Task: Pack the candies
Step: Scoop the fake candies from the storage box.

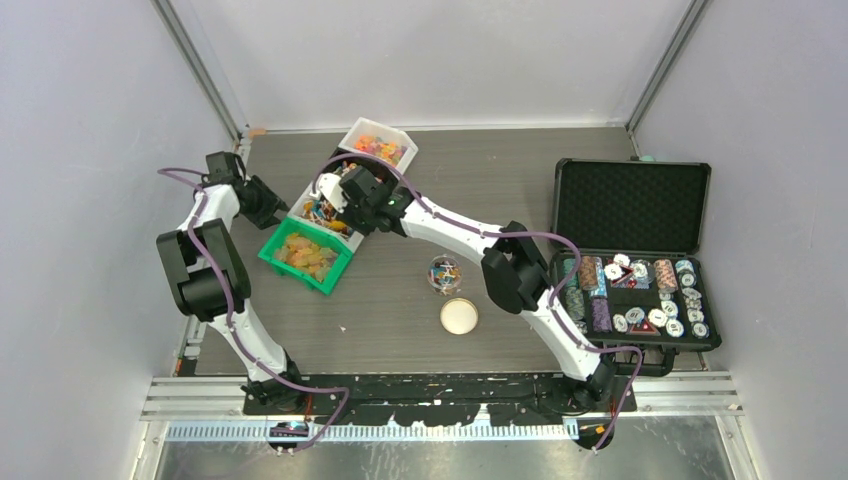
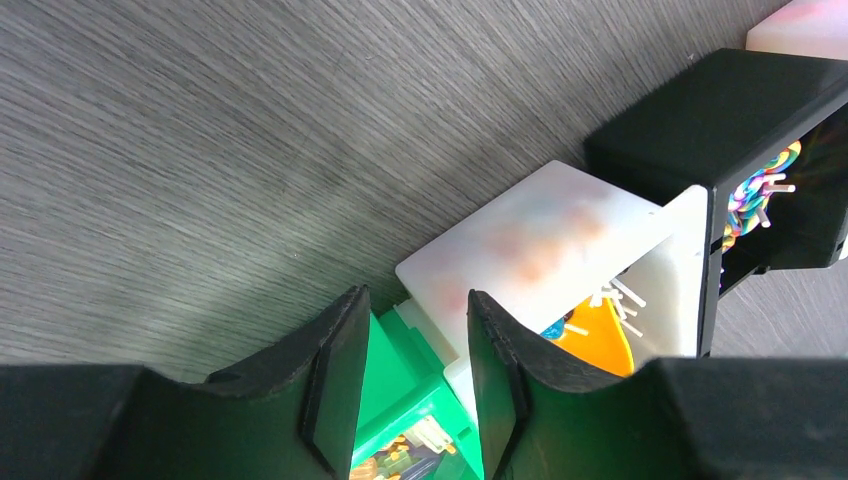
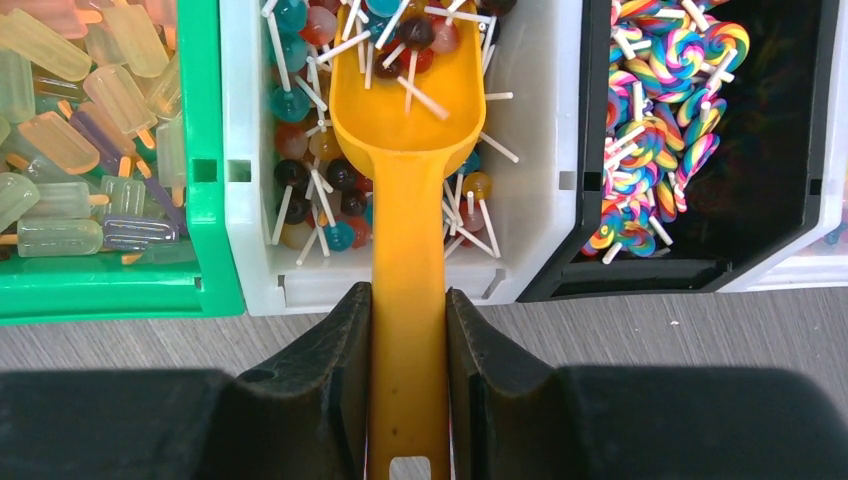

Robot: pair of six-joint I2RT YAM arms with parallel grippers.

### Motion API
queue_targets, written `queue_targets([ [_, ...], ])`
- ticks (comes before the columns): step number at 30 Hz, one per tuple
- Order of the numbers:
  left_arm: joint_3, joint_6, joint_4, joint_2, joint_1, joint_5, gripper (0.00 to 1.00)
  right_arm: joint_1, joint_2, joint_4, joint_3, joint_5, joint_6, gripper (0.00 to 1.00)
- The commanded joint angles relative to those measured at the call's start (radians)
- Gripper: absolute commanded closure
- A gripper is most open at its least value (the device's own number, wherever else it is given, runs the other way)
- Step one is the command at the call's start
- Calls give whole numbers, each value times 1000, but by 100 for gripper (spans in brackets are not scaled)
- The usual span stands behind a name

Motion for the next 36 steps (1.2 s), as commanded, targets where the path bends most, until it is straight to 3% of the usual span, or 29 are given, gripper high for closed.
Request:
queue_targets([
  [1,28,-1,0,-14,14,6,57,0,-89,72,-34,-15,31,100],
  [7,29,-13,9,-35,24,-5,56,0,-164,87,-77,10,38,100],
  [14,9,-43,21,-47,27,1,53,-17,-245,199,-248,-17,75,100],
  [23,18,-45,14,-71,28,9,52,-43,-315,621,-550,-64,221,100],
  [28,27,-39,1,-90,28,-5,51,-44,-347,747,-633,-43,233,100],
  [36,107,11,-80,-217,15,-79,36,-43,-412,852,-720,-7,230,100],
])
